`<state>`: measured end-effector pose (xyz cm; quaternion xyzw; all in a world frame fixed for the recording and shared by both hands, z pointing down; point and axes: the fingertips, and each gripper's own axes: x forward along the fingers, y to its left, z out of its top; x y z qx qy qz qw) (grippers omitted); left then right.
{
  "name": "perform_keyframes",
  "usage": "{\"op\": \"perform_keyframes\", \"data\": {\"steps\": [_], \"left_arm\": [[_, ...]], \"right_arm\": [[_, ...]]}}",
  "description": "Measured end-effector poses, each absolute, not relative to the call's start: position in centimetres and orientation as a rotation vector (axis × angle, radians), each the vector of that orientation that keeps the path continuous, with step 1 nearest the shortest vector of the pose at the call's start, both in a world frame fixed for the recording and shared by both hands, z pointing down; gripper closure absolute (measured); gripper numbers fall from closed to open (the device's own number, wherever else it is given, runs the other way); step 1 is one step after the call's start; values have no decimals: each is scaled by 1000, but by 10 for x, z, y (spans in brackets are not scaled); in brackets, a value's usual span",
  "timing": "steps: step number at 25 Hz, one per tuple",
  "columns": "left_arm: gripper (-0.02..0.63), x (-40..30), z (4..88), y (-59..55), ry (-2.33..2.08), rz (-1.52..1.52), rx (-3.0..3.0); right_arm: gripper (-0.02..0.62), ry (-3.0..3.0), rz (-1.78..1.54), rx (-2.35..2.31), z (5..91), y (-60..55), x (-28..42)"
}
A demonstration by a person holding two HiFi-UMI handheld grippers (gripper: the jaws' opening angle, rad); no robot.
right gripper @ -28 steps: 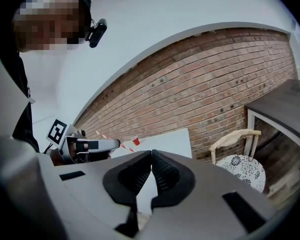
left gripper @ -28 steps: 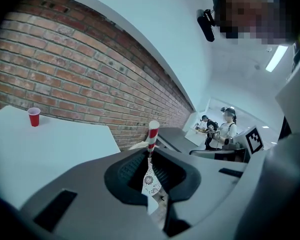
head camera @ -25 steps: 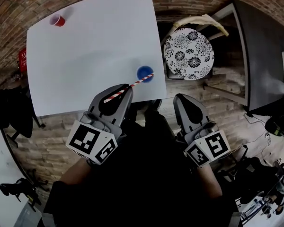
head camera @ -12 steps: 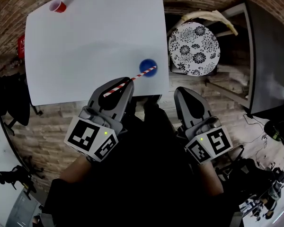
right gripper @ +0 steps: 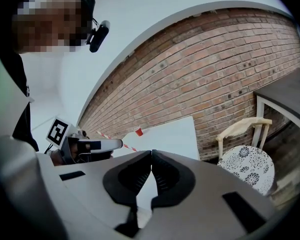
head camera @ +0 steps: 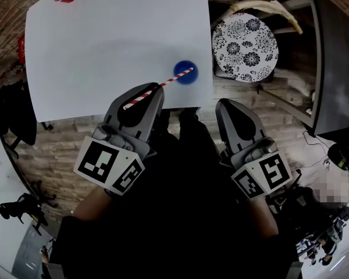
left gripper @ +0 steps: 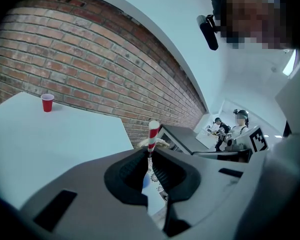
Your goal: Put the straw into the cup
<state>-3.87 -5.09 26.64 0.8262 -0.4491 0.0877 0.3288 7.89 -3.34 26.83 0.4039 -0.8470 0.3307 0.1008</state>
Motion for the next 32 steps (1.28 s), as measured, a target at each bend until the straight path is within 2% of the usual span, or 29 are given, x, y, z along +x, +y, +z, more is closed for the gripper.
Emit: {"op": "perform_keyframes", "data": {"steps": [32], "left_arm": [[568,-33,311,-66,-1152,307,2094]], "right_arm": [[568,-2443,1091,1163,312,-45,79]]}}
